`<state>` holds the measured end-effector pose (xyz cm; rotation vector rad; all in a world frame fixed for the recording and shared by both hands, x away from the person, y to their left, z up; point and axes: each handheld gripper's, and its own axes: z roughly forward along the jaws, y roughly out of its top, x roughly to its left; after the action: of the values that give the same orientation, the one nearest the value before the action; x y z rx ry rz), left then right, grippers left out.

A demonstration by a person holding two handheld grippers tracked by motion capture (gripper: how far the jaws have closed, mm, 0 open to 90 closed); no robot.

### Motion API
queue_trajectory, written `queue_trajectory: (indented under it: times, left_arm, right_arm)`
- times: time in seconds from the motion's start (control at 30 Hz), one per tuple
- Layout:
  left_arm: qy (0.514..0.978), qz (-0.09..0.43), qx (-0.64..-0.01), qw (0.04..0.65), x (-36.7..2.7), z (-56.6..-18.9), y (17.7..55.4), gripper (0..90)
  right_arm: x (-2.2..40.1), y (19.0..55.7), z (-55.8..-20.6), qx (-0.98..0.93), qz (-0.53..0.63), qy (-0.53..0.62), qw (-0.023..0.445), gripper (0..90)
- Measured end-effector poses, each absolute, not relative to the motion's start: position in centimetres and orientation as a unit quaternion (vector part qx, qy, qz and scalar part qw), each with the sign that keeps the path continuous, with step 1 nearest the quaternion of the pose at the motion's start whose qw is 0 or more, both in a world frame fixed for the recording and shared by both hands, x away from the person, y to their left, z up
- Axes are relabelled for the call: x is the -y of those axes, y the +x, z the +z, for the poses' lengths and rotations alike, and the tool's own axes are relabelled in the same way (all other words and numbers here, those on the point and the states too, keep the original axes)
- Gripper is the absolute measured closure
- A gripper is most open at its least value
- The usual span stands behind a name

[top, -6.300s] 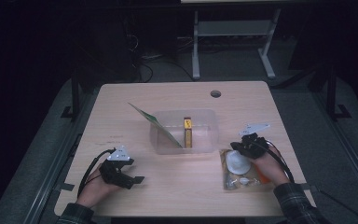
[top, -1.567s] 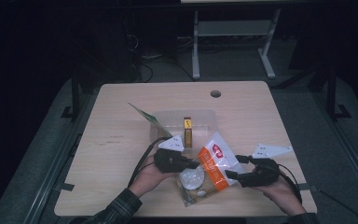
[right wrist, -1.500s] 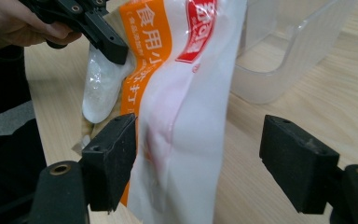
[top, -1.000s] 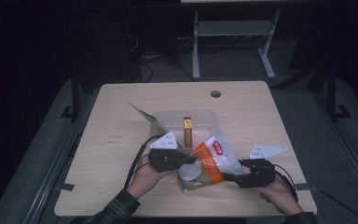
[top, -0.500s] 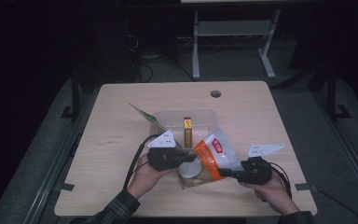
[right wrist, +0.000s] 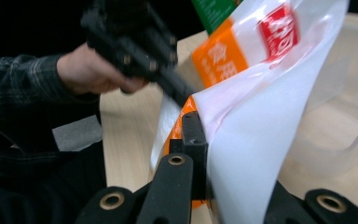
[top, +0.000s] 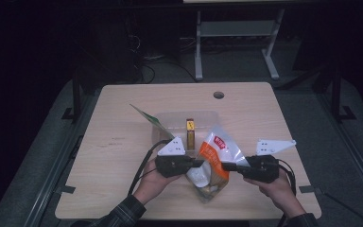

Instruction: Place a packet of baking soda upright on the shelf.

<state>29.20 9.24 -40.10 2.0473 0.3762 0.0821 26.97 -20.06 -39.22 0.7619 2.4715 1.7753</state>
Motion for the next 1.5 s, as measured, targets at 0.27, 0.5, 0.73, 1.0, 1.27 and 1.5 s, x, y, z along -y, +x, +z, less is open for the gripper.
queue_trajectory:
  times: [0.27,0.5,0.73,1.0,1.27,1.5]
  left_arm:
    - [0.849,0.043,-0.159,0.502,-9.2,-40.1,29.5,80.2]
    - [0.843,0.054,-0.167,0.508,-9.2,-40.0,29.3,55.1]
    - [0.838,0.053,-0.197,0.506,-10.6,-39.8,29.0,30.6]
    - [0.860,0.046,-0.196,0.468,-12.7,-40.8,27.6,23.8]
    - [0.871,0.051,-0.217,0.438,-16.8,-41.6,27.3,19.8]
    - [0.862,0.057,-0.253,0.436,-20.5,-42.3,27.8,18.4]
  right_arm:
    - [19.7,26.5,-37.3,-0.812,0.544,0.205,0.051,89.8]
    - [19.7,26.3,-35.7,-0.822,0.536,0.177,0.079,89.9]
    - [19.9,26.5,-34.5,-0.831,0.522,0.166,0.100,89.8]
    - [20.5,27.0,-33.9,-0.830,0.519,0.172,0.114,89.9]
    - [20.9,27.7,-32.8,-0.826,0.518,0.180,0.128,89.8]
    - [20.7,29.0,-32.1,-0.822,0.519,0.187,0.140,89.8]
